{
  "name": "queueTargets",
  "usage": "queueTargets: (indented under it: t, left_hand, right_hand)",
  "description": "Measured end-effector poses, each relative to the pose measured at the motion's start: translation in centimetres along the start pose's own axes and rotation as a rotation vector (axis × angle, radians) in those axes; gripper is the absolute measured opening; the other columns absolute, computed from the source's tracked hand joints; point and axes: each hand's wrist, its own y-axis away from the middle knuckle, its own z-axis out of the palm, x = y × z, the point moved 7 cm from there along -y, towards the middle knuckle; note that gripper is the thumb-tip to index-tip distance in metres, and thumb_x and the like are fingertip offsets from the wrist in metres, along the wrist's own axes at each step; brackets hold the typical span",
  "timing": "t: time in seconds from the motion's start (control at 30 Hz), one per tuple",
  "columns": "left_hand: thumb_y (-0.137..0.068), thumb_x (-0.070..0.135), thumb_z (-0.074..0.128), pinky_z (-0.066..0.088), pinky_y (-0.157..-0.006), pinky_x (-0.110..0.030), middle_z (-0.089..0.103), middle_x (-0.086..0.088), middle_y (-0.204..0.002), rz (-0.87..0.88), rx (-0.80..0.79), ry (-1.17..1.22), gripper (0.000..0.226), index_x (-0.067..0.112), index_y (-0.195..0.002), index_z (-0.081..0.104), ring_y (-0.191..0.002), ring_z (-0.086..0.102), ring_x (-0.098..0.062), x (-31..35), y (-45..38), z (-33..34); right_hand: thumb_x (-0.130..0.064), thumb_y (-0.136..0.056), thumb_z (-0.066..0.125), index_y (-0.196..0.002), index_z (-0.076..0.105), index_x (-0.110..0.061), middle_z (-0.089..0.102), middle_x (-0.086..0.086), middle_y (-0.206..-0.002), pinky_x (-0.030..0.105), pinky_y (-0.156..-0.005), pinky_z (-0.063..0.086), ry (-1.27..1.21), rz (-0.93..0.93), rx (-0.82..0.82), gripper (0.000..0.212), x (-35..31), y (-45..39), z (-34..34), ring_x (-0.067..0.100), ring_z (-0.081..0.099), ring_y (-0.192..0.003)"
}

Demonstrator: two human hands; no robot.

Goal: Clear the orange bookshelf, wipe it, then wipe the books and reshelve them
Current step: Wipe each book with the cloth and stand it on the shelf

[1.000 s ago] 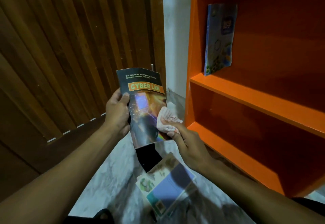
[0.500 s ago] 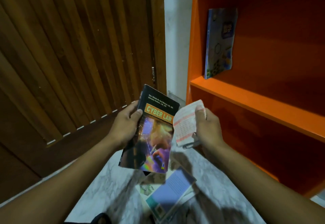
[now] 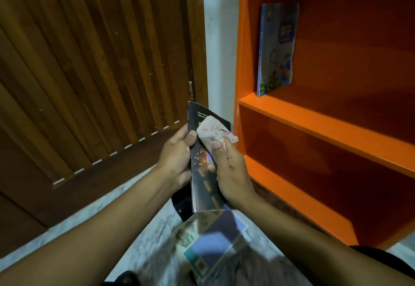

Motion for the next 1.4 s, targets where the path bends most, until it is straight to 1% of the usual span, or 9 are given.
queueTargets:
  t: [0.27,0.57,0.73,0.9,1.0,1.1,1.17,1.3,1.4]
  left_hand:
    - [-0.107,0.019,0.040,0.054,-0.087,-0.064,0.073,-0.013,-0.116,0.104,0.322,0.094,0.032,0.023,-0.132,0.060,-0.103,0.071,-0.034,3.5,-2.6,-5.6]
    - [-0.107,0.021,0.042,0.060,-0.085,-0.046,0.073,-0.004,-0.116,0.255,0.315,-0.123,0.034,0.027,-0.135,0.059,-0.106,0.072,-0.024,6.1,-2.7,-8.6]
    - [-0.106,0.020,0.043,0.059,-0.086,-0.049,0.073,-0.006,-0.118,0.286,0.136,-0.341,0.037,0.030,-0.140,0.055,-0.107,0.071,-0.027,6.3,-2.3,-7.7]
    - [-0.105,0.020,0.047,0.056,-0.085,-0.043,0.070,-0.008,-0.123,0.266,-0.088,-0.465,0.037,0.032,-0.138,0.056,-0.112,0.068,-0.028,5.8,-1.4,-5.7]
    - [-0.104,0.020,0.048,0.055,-0.092,-0.047,0.068,-0.007,-0.127,0.271,-0.191,-0.512,0.039,0.031,-0.141,0.054,-0.115,0.067,-0.028,5.5,-0.9,-4.3]
    - [-0.103,0.023,0.050,0.054,-0.094,-0.051,0.066,-0.002,-0.131,0.328,-0.206,-0.551,0.038,0.037,-0.138,0.055,-0.119,0.065,-0.026,5.9,-1.2,-4.2]
    - [-0.101,0.022,0.054,0.056,-0.092,-0.050,0.066,0.003,-0.130,0.339,-0.192,-0.587,0.038,0.038,-0.135,0.055,-0.121,0.063,-0.024,6.1,-1.8,-4.4]
    - [-0.095,0.010,0.063,0.056,-0.066,-0.027,0.073,0.004,-0.099,0.285,-0.197,-0.849,0.023,0.027,-0.111,0.064,-0.090,0.065,-0.020,5.4,-2.6,-4.9]
    - [-0.092,0.007,0.068,0.060,-0.084,-0.048,0.071,-0.005,-0.114,0.173,-0.237,-0.825,0.031,0.028,-0.115,0.068,-0.107,0.068,-0.028,4.1,-2.9,-4.7]
  right_hand:
    - [-0.027,-0.104,0.046,-0.124,0.062,-0.036,0.063,-0.013,-0.132,0.033,-0.111,0.041,0.112,-0.158,-0.267,0.027,-0.9,3.7,2.9,0.001,0.051,-0.129]
    - [-0.014,-0.101,0.055,-0.097,0.066,-0.030,0.067,-0.023,-0.084,0.007,-0.074,0.039,0.262,-0.010,-0.390,0.019,2.6,3.8,2.7,-0.009,0.061,-0.084]
    - [-0.027,-0.098,0.061,-0.097,0.059,-0.004,0.049,-0.005,-0.073,0.031,-0.068,0.035,0.308,0.212,-0.244,0.023,5.4,2.5,-0.3,0.006,0.044,-0.062]
    - [-0.049,-0.090,0.066,-0.141,0.040,-0.024,0.048,-0.006,-0.127,0.032,-0.088,0.042,0.111,0.423,-0.232,0.063,6.2,0.9,-2.1,0.017,0.052,-0.111]
    - [-0.048,-0.091,0.065,-0.112,0.062,-0.026,0.063,0.002,-0.103,0.027,-0.073,0.045,0.021,0.416,-0.230,0.031,5.7,0.2,-2.4,0.024,0.056,-0.092]
    - [-0.055,-0.088,0.064,-0.106,0.065,-0.027,0.059,0.036,-0.103,0.055,-0.064,0.042,0.018,0.383,-0.147,0.033,5.0,-0.5,-3.3,0.044,0.053,-0.080]
    - [-0.041,-0.096,0.059,-0.108,0.065,-0.026,0.060,0.033,-0.115,0.072,-0.083,0.044,0.042,0.281,-0.079,0.020,3.4,-1.2,-4.3,0.060,0.055,-0.099]
    - [-0.029,-0.097,0.058,-0.109,0.069,-0.019,0.074,0.002,-0.108,0.055,-0.099,0.049,0.059,0.150,-0.017,0.018,0.2,-1.9,-6.4,0.024,0.067,-0.107]
    - [-0.015,-0.101,0.054,-0.113,0.068,-0.019,0.075,-0.004,-0.108,0.039,-0.094,0.053,0.035,0.138,-0.026,0.019,-1.0,-1.8,-7.3,0.012,0.070,-0.103]
